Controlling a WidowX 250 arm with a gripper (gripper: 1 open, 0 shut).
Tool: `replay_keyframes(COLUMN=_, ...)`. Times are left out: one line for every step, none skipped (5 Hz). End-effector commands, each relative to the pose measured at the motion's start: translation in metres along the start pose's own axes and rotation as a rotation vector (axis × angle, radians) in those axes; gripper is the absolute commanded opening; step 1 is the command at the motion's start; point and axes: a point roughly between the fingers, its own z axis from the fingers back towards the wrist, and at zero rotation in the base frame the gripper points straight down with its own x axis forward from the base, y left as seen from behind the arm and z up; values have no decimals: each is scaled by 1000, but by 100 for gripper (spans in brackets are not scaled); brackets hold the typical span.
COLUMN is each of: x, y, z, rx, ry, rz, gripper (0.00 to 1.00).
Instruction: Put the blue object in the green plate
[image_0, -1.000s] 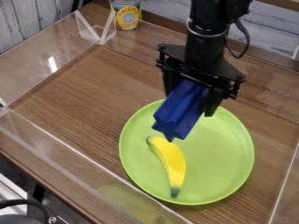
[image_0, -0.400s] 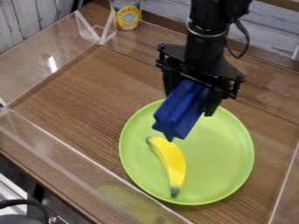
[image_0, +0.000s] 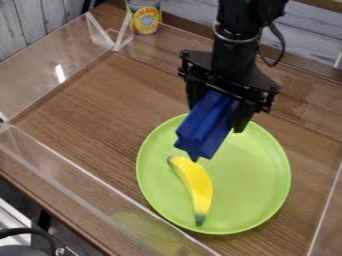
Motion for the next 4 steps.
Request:
replay_keyframes(x=4, y=-5, z=16, rx=-19, ry=-61, rz=-2, gripper=0)
replay_keyframes(x=6, y=-8, z=15, rx=-23, ry=-60, rz=-1, gripper=0)
replay_keyframes(x=7, y=-12, z=15, rx=-28, ry=-59, rz=1, gripper=0)
replay_keyframes(x=8, y=-17, z=14, rx=-34, ry=-57, rz=5, gripper=100)
